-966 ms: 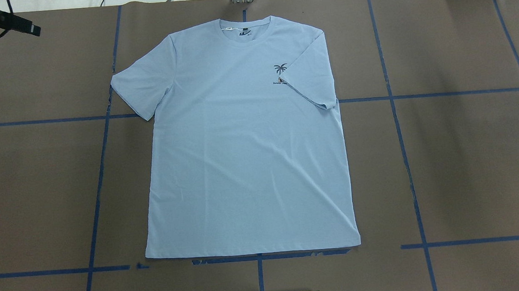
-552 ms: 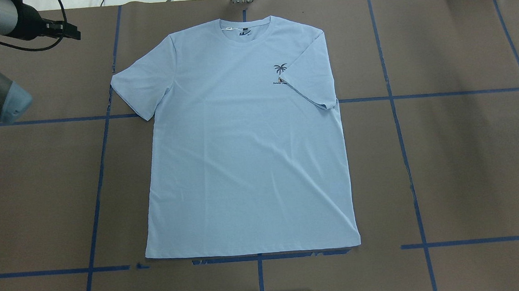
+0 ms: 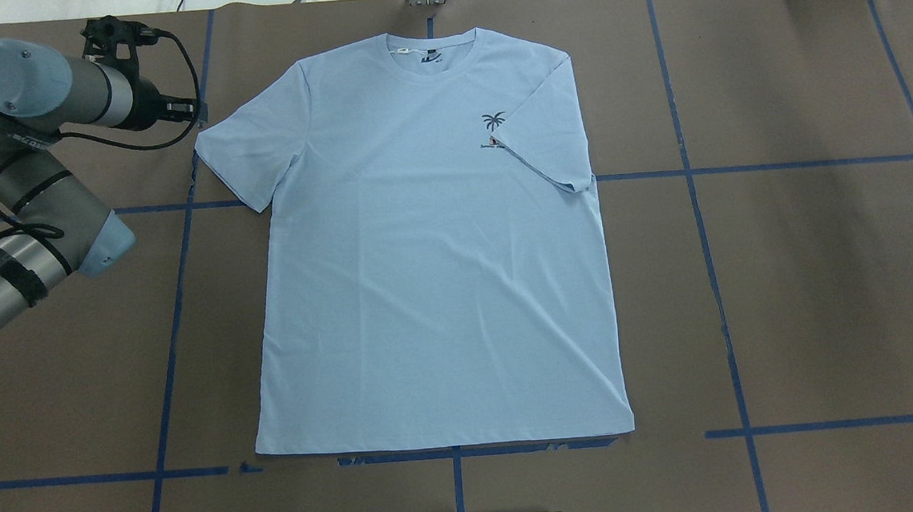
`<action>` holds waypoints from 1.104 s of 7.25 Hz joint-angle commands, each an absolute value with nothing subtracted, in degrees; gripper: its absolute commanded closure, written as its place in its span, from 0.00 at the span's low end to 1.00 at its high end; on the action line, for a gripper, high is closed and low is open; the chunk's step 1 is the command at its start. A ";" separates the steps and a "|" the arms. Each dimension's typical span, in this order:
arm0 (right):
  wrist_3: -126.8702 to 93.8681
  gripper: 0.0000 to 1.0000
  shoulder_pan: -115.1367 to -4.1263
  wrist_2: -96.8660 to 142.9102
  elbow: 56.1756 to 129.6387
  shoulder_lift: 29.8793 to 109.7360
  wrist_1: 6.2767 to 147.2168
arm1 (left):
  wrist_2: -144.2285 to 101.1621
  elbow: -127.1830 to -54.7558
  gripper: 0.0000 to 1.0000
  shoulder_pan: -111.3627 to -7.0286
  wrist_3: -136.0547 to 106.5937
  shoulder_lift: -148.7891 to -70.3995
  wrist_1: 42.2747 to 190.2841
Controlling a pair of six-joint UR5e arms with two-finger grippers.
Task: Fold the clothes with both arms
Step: 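Move the left gripper over the shirt toward its collar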
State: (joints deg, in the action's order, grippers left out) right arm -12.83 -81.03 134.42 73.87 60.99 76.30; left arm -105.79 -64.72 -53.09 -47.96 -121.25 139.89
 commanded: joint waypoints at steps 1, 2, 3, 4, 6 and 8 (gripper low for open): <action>-12.83 0.00 -81.04 134.38 73.92 61.26 76.20 | -102.84 -63.73 0.43 -51.33 -48.16 -121.37 139.83; -12.83 0.00 -80.95 134.38 73.83 61.26 76.20 | -102.75 -63.46 0.45 -50.98 -48.16 -121.29 139.83; -12.83 0.00 -80.95 134.30 73.83 61.26 76.20 | -102.66 -63.46 0.47 -50.37 -48.16 -121.12 139.75; -12.83 0.00 -80.95 134.30 73.83 61.26 76.20 | -102.66 -63.46 0.48 -50.19 -48.16 -121.20 139.83; -12.83 0.00 -80.95 134.30 73.83 61.26 76.20 | -101.61 -63.28 0.53 -49.75 -48.16 -121.29 139.83; -12.92 0.00 -80.77 134.30 73.83 61.26 76.20 | -101.60 -63.19 0.91 -49.66 -48.08 -121.20 139.75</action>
